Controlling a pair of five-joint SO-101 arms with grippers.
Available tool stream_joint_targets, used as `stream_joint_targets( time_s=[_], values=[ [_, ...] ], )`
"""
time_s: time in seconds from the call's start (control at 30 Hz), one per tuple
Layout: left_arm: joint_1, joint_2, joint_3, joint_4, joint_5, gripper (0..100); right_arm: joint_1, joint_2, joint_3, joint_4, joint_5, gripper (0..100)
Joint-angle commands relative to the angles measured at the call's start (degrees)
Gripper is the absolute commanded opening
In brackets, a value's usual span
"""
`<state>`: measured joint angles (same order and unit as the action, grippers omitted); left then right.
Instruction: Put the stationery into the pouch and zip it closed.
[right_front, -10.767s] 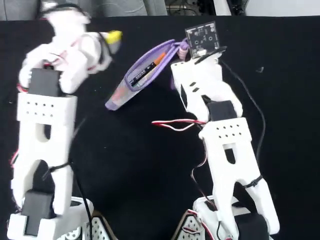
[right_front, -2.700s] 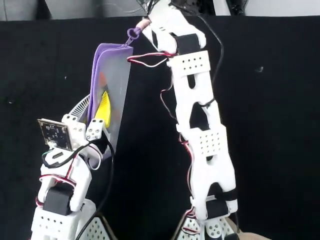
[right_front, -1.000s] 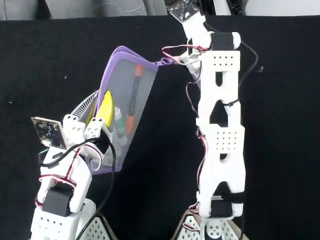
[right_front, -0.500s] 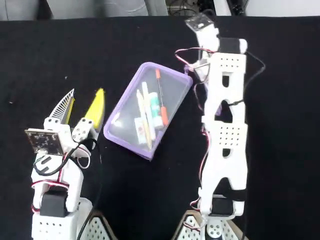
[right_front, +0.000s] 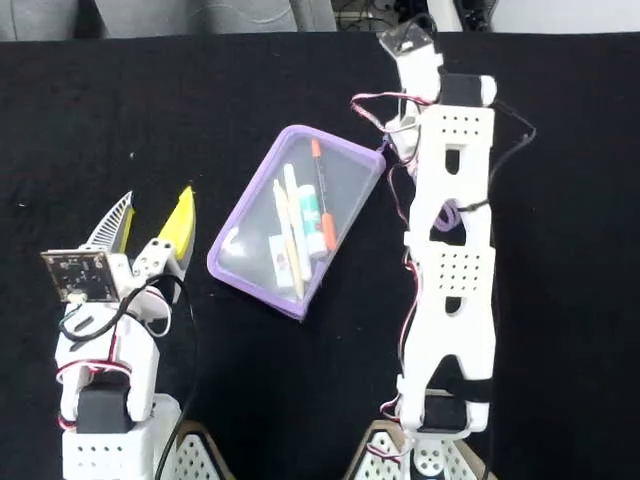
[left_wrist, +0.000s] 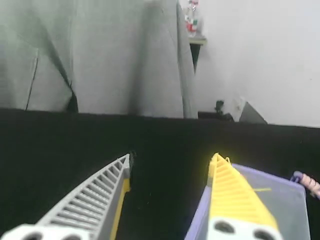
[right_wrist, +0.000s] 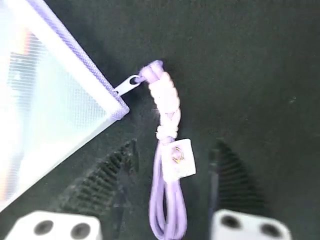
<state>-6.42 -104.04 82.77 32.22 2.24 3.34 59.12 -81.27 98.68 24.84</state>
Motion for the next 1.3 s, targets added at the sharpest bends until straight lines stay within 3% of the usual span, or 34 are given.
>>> stream_joint_targets(
  time_s=[0.0, 0.2, 0.4, 0.73, 1.27],
  values=[
    [-0.4, -0.4, -1.1, 1.6, 0.6, 25, -1.8, -2.2, -9.8, 2.6, -0.4, 28.6],
    [-0.5, -0.4, -1.9, 4.2, 0.2, 4, -1.8, -4.4, -13.8, 2.6, -0.8, 23.4],
    [-0.5, -0.4, -6.2, 12.8, 0.2, 3, 2.1, -11.2, -12.5, 2.6, -11.3, 0.9],
    [-0.5, -0.5, -9.2, 25.3, 0.2, 3, 9.1, -21.8, -12.1, 2.7, -13.8, 1.1],
    [-2.7, -0.5, -7.6, 40.3, 0.1, 3, 11.9, -38.4, -12.0, 2.8, -13.8, 1.1]
  ],
)
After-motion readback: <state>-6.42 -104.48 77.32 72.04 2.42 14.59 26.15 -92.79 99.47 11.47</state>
